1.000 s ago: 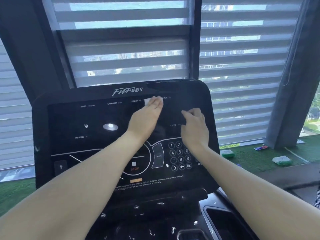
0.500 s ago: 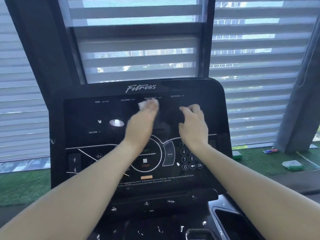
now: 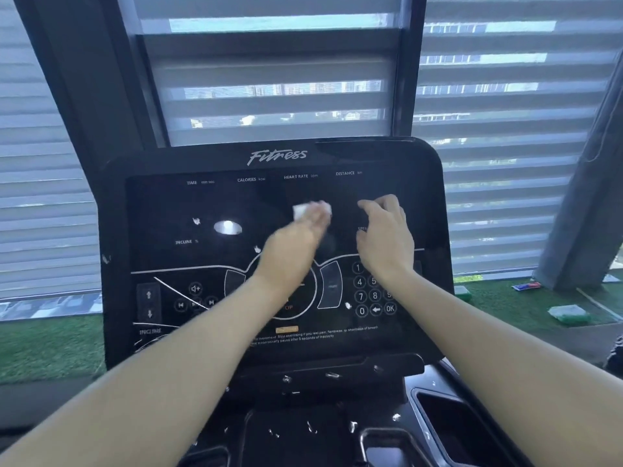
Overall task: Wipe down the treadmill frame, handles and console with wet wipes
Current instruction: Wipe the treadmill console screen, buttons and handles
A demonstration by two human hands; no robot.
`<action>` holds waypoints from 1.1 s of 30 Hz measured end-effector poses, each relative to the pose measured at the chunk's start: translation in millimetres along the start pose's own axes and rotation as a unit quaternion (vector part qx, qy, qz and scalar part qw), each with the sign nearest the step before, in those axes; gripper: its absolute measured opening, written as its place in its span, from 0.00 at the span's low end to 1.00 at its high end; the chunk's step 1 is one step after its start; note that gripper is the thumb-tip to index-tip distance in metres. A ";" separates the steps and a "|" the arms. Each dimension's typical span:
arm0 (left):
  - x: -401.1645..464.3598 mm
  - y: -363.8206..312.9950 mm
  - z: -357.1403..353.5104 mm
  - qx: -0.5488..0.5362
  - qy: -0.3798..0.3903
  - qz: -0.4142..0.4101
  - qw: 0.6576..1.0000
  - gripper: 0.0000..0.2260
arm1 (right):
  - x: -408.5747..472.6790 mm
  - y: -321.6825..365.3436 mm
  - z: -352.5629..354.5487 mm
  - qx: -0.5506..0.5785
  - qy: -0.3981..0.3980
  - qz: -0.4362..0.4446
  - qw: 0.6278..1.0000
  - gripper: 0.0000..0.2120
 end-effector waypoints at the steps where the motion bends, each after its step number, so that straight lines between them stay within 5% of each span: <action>1: -9.2 -12.5 -8.6 0.012 -0.001 -0.049 0.999 0.25 | -1.3 -0.4 0.2 0.000 0.002 0.001 1.000 0.23; 4: -18.4 -19.3 -8.4 0.032 -0.017 -0.105 0.994 0.25 | -3.0 -0.8 0.3 0.000 0.004 0.000 1.000 0.23; 10: -6.7 20.5 14.7 0.000 -0.042 0.013 0.999 0.24 | -3.1 -2.1 -0.9 0.011 0.005 -0.008 1.000 0.24; 16: -49.3 -24.0 -13.2 0.049 -0.012 -0.148 0.988 0.24 | -3.7 0.1 -2.6 0.003 0.002 -0.001 1.000 0.24; 24: 3.1 0.3 12.5 0.041 -0.044 -0.032 0.998 0.24 | 1.7 1.8 -1.7 0.001 0.010 0.000 1.000 0.22; 30: -38.2 -16.6 0.6 0.101 -0.068 -0.181 0.976 0.25 | -4.0 6.1 -8.5 -0.001 0.035 0.023 0.999 0.23; 33: -21.6 11.1 15.8 0.052 -0.079 -0.087 0.992 0.28 | -2.7 13.9 -15.7 0.022 0.056 0.023 0.998 0.22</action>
Point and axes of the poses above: each hand's wrist, its own x-axis towards the middle knuckle, its own z-axis out of the back of the hand, y = z × x, the point moved 7 cm from there along x, towards the middle knuckle, and after that the axes turned 13 degrees about x, right-handed, at the moved point
